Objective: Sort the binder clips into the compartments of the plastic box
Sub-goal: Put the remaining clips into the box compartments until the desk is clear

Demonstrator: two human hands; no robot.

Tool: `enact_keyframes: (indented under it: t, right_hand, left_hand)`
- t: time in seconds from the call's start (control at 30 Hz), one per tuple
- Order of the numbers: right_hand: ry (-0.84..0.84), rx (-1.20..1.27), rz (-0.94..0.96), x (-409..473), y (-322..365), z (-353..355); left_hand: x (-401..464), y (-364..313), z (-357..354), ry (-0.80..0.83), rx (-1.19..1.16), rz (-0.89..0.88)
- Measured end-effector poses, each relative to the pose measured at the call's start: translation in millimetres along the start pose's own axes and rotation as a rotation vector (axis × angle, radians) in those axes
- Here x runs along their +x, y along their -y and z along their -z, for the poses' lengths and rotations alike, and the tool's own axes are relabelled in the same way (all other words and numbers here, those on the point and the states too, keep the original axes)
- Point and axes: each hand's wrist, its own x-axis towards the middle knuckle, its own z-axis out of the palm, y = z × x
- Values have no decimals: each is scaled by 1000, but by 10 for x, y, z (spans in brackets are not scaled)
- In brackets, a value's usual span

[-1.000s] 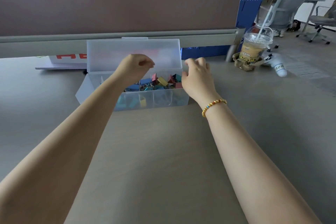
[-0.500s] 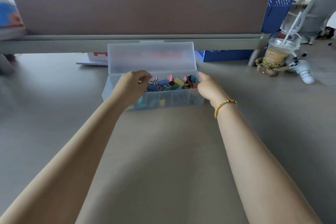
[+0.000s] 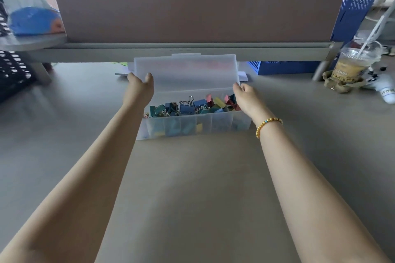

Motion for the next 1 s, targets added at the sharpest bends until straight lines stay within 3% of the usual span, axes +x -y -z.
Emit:
enact_keyframes:
  t: [0.17, 0.3, 0.47, 0.73, 0.87, 0.93, 1.0]
  right_hand:
    - [105, -1, -100, 124, 213, 111]
    - [115, 487, -187, 214, 175, 137]
    - [-7, 730, -159, 195, 70, 128]
    - [-192, 896, -208, 205, 102, 134]
    - [-75, 911, -130, 116, 51, 138]
    - [-5, 885, -101, 58, -41, 144]
    - [104, 827, -115, -9, -163, 161]
  left_hand:
    - [203, -28, 119, 124, -302, 168]
    - [222, 58, 223, 157, -693, 191]
    - [210, 52, 310, 167, -859, 108]
    - [154, 57, 302, 272, -887, 114]
    - [212, 176, 370, 301, -764, 175]
    - [197, 332, 431, 528, -754, 243]
    - [114, 416, 488, 572, -676, 188]
